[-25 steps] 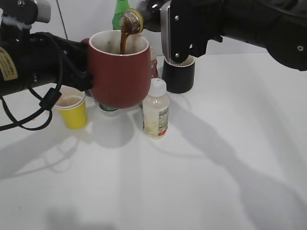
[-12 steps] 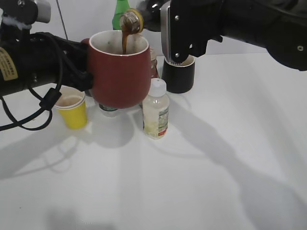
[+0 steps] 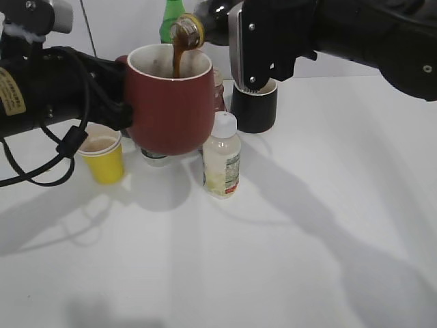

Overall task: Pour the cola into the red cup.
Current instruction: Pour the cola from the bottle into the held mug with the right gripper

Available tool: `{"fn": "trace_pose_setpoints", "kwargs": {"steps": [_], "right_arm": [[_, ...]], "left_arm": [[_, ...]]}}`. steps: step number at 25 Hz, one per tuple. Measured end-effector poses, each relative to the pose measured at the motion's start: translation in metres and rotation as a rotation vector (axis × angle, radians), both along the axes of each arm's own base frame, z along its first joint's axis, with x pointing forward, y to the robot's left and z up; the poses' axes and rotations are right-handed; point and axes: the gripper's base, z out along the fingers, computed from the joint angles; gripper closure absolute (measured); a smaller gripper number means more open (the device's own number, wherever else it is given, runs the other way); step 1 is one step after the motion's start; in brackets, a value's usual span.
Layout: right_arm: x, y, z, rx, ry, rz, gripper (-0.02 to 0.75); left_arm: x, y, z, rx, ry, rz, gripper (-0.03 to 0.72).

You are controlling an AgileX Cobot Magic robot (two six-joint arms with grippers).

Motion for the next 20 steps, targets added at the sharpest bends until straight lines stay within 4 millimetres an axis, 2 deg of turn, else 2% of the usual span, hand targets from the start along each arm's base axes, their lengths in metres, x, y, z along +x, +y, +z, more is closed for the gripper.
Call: {"fn": "trace_pose_setpoints", "kwargs": {"steps": [7, 11, 13, 17, 20], "right_arm": [[0.001, -0.001, -0.002, 0.090, 0.101, -0.023, 0.264], [0.002, 0.000, -0.002, 0.258, 0.237, -0.045, 0.264], [0.002, -0.001, -0.002, 0.418, 0.361, -0.074, 0.264], [0.009, -0.015, 0.001, 0.760, 0.607, -0.196, 0.264], [0.021, -0.042, 0.000, 0.985, 0.745, -0.303, 0.264]], "left_arm": [[0.001, -0.001, 0.005, -0.056, -0.025, 0.000, 0.634], [0.004, 0.002, 0.013, -0.141, -0.073, 0.016, 0.634], [0.008, 0.009, 0.016, -0.172, -0.097, 0.040, 0.634], [0.021, 0.040, 0.016, -0.170, -0.110, 0.151, 0.634], [0.030, 0.084, 0.009, -0.112, -0.130, 0.297, 0.634]]}}
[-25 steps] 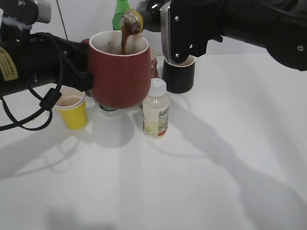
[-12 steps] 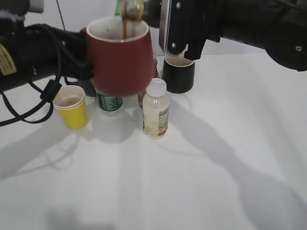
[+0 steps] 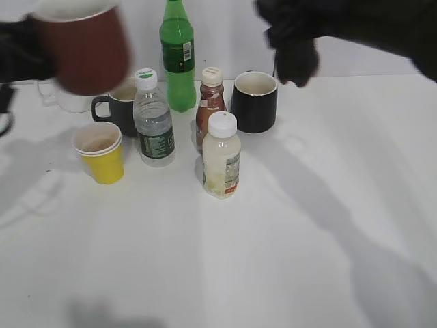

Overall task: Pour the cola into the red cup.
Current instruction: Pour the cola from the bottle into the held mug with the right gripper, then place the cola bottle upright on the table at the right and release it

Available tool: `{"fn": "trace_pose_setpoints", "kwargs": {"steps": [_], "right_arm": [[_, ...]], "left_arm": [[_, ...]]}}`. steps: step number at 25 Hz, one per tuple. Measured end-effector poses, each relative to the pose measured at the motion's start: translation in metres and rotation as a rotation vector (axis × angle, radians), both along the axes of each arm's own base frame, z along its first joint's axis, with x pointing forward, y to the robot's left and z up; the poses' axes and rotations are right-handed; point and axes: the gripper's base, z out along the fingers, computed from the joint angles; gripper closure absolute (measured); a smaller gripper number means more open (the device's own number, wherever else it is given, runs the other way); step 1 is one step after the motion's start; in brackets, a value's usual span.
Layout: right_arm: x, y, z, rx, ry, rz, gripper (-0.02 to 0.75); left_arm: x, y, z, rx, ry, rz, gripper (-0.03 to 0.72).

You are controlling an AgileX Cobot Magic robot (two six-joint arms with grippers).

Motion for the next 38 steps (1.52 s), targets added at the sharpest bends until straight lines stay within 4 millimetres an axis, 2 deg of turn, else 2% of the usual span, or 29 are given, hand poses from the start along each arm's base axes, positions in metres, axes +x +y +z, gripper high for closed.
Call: {"fn": "trace_pose_setpoints", "kwargs": {"steps": [4, 6, 11, 18, 23, 32, 38], "right_arm": [[0.006, -0.038, -0.018, 0.119, 0.105, -0.094, 0.264], [0.002, -0.048, -0.033, 0.127, 0.159, -0.115, 0.264], [-0.013, -0.053, -0.058, 0.132, 0.210, -0.106, 0.264], [-0.018, -0.054, -0.064, 0.151, 0.219, -0.099, 0.264], [-0.018, -0.054, -0.062, 0.167, 0.206, -0.094, 0.264], [-0.018, -0.054, -0.062, 0.169, 0.205, -0.093, 0.264], [-0.018, -0.054, -0.062, 0.171, 0.205, -0.093, 0.264]], "left_arm": [[0.010, 0.060, -0.013, 0.067, 0.006, 0.199, 0.634], [0.016, 0.085, -0.023, 0.076, -0.003, 0.271, 0.634], [0.032, 0.113, -0.077, 0.072, 0.024, 0.313, 0.634], [0.055, 0.119, -0.147, 0.055, 0.081, 0.289, 0.634], [0.054, 0.119, -0.188, 0.045, 0.191, 0.285, 0.635], [0.054, 0.119, -0.196, 0.015, 0.172, 0.289, 0.633], [0.053, 0.118, -0.196, 0.010, 0.173, 0.289, 0.549]]}}
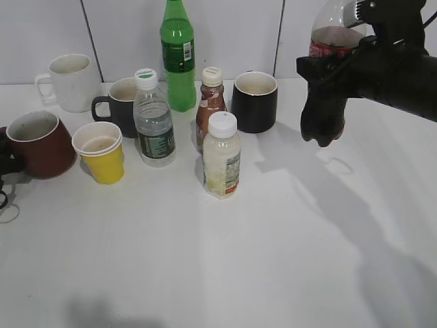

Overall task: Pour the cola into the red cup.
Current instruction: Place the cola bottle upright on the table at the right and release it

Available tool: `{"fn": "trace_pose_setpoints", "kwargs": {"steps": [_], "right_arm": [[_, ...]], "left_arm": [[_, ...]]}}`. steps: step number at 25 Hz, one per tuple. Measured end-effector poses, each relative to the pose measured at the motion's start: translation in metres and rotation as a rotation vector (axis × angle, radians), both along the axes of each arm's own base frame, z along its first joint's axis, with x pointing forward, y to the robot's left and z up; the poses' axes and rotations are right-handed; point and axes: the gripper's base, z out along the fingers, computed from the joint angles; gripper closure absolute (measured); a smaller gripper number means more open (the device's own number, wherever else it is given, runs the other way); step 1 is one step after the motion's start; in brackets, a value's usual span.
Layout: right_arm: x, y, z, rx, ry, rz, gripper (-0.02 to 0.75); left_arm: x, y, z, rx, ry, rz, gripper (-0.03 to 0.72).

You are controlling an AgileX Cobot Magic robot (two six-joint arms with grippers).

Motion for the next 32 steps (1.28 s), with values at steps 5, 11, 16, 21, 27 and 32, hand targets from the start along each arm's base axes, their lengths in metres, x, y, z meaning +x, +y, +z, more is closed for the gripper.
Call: {"fn": "trace_pose_setpoints", "kwargs": {"steps": [5, 11, 16, 21, 27, 32], "right_arm": [[0.000, 0.000, 0.000, 0.000, 0.000, 0.000, 0.264], [0.000, 0.000, 0.000, 0.000, 0.000, 0.000, 0.264], [0.000, 0.000, 0.000, 0.000, 0.000, 0.000, 0.264], [0.001, -0.001, 0.000, 0.016, 0.003, -0.015, 0.264], [0.004, -0.019, -0.025, 0.107, -0.059, -0.094, 0.264], [0.011, -0.027, -0.073, 0.115, -0.089, -0.125, 0.264]], "left_arm": [[-0.007, -0.001, -0.001, -0.009, 0.011, 0.008, 0.499], [-0.016, -0.001, 0.005, -0.013, 0.021, 0.044, 0.440], [-0.026, -0.003, 0.007, -0.019, 0.043, 0.045, 0.433], [-0.044, -0.008, 0.016, -0.022, 0.061, 0.045, 0.414], [-0.072, -0.021, 0.037, -0.015, 0.059, -0.030, 0.412], [-0.089, -0.026, 0.057, -0.003, 0.018, -0.035, 0.412]]}}
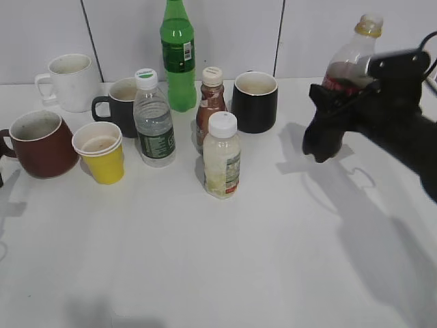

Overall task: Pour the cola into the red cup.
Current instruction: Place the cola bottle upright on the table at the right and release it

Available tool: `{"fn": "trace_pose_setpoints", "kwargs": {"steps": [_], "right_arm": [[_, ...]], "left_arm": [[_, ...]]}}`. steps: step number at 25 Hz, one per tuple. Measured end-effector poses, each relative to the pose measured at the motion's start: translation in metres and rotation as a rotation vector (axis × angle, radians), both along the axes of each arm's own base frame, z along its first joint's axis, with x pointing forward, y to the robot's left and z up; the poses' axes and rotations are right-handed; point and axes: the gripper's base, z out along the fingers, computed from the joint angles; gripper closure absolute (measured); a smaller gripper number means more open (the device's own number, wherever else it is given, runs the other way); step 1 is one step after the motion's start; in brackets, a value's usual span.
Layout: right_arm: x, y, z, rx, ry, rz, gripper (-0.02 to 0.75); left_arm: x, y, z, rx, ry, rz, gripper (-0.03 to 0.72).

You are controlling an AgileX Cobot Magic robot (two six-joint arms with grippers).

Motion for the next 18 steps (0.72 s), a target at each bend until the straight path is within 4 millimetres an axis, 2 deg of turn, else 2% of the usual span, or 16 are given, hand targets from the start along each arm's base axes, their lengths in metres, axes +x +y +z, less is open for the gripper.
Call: {"fn": "trace_pose_setpoints", "kwargs": {"steps": [7, 12, 16, 18], "right_arm": [[0.001, 0.000, -0.026, -0.008, 0.020, 0.004, 0.264], [0.001, 0.000, -0.027, -0.016, 0.037, 0.001, 0.260], [0.001, 0.000, -0.026, -0.016, 0.036, 0.001, 0.183], [0.001, 0.000, -0.014, -0.013, 0.009, 0.001, 0.152]], "left_arm": [[-0.003, -0.002, 0.022, 0.006, -0.081, -0.007, 0.412], [-0.005, -0.002, 0.030, -0.005, -0.107, -0.004, 0.412], [-0.006, -0.003, 0.041, -0.018, -0.144, -0.001, 0.412], [-0.008, -0.002, 0.052, -0.036, -0.156, 0.014, 0.412]]}}
